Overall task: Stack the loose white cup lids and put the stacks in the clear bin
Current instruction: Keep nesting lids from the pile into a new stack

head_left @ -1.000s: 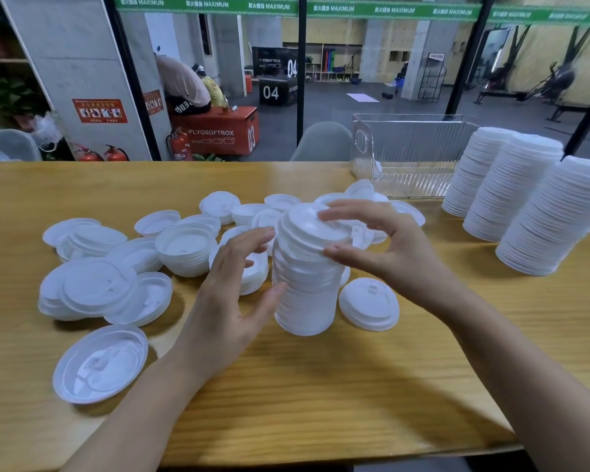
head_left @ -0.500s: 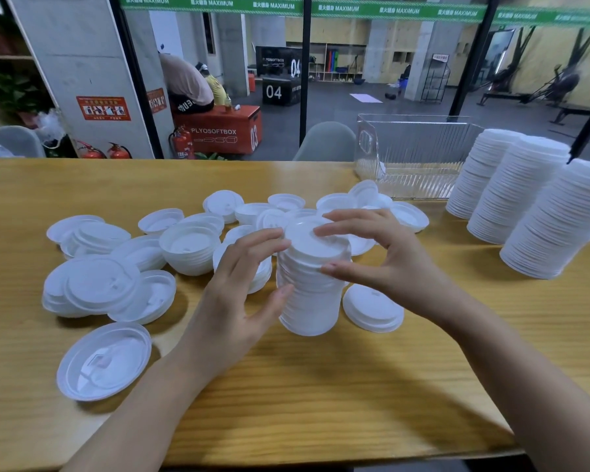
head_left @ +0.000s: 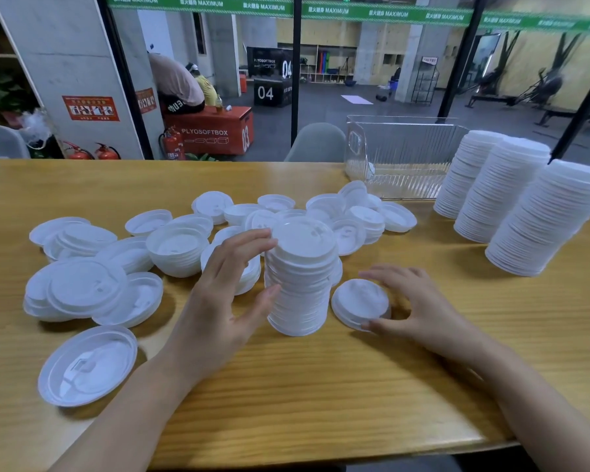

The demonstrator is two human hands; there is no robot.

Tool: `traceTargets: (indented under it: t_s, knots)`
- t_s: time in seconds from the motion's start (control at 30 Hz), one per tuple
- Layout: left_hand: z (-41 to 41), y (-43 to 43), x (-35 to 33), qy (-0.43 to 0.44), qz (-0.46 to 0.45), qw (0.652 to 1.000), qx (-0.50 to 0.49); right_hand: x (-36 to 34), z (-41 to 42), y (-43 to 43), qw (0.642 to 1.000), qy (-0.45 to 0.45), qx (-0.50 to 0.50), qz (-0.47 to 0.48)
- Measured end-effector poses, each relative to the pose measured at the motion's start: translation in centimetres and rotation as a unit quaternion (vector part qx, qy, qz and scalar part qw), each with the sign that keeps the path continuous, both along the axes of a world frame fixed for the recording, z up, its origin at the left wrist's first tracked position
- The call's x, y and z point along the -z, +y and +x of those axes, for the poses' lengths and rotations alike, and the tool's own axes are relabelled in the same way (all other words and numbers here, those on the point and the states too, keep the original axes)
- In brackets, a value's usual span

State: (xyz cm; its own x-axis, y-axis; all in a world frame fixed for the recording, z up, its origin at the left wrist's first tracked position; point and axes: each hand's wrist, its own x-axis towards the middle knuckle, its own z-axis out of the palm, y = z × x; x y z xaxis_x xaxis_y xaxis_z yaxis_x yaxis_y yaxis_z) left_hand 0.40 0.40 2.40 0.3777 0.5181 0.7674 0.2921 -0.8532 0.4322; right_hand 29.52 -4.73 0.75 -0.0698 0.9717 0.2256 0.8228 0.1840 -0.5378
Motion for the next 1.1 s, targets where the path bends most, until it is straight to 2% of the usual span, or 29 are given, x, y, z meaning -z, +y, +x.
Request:
traceTargets:
  t_s: [0.33, 0.5, 0.63, 0.7, 0.87, 1.1]
  knots:
    - [0.1, -0.1, 0.0, 0.003, 0.009, 1.0, 0.0, 0.1, 0.0, -0.2, 0.999, -0.037, 0.003, -0.012]
    - [0.0, 0.0, 0.0, 0.004, 0.003, 1.0, 0.0, -0.6, -0.3, -0.3, 0.998, 0.055, 0.022, 0.027]
    - [0.0, -0.1, 0.0, 0.004, -0.002, 1.0, 0.0, -3.3, -1.8, -0.1, 0.982, 0.155, 0.021, 0.104]
    - [0.0, -0.1, 0.0, -0.001, -0.008, 1.0, -0.002, -5.2, -3.0, 0.1, 0.977, 0.173, 0.002, 0.128]
    - [-0.1, -0.2, 0.1, -0.014, -0.025, 1.0, -0.01, -7.8, -5.9, 1.1, 0.981, 0.137, -0.06, 0.126]
    - [-0.1, -0.2, 0.0, -0.012, -0.025, 0.999, -0.016, -7.6, -6.7, 1.8, 0.983, 0.095, -0.097, 0.124]
